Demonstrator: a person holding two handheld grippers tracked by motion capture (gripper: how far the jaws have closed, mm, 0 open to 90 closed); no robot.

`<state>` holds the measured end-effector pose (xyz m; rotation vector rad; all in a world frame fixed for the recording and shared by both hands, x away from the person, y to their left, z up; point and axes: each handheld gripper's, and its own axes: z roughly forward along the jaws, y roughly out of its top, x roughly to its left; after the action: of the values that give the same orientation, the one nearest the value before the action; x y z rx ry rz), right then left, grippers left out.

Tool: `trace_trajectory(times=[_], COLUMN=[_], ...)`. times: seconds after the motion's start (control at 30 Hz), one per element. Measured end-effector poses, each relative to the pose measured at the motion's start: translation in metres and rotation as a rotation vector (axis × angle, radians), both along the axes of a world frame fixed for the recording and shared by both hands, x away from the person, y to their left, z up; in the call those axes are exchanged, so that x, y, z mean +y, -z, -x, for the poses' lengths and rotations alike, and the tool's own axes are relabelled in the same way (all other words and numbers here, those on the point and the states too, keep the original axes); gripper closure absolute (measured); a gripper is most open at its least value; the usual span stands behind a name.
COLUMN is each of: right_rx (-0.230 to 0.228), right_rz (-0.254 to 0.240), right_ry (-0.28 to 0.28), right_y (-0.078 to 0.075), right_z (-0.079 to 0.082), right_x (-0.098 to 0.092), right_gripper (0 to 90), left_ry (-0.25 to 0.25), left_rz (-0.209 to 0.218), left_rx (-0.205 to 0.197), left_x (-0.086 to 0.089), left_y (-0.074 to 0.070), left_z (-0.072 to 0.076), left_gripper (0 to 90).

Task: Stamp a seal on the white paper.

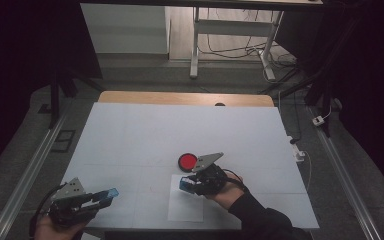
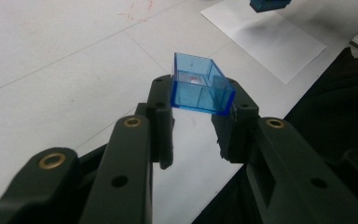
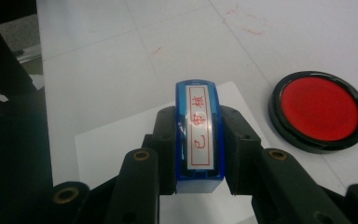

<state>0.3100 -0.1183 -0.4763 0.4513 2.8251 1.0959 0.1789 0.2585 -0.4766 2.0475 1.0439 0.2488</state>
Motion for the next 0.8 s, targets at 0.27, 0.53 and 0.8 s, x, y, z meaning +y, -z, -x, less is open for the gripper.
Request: trace_trajectory(times=[0.27, 0.53, 0.8], right_rx=[0.013, 0.024, 0.044], right_rz=[0.019, 0.031, 0.025], right_ry=[-0.011, -0.018, -0.020], right_y=[0.009, 0.016, 0.022], right_z=[0.000, -0.001, -0.002], right_x=[0.005, 0.008, 0.006], right_gripper=[69.8, 69.8, 69.8], left_ry=[0.000, 0.002, 0.001], left_rz=[-0.001, -0.001, -0.002], left_rx=[0.001, 0.000, 0.001], left_x=[0.000, 0.000, 0.000], left_y=[0.000, 0.000, 0.000], left_z=[0.000, 0.000, 0.000], left_gripper=[68.7, 68.7, 68.7])
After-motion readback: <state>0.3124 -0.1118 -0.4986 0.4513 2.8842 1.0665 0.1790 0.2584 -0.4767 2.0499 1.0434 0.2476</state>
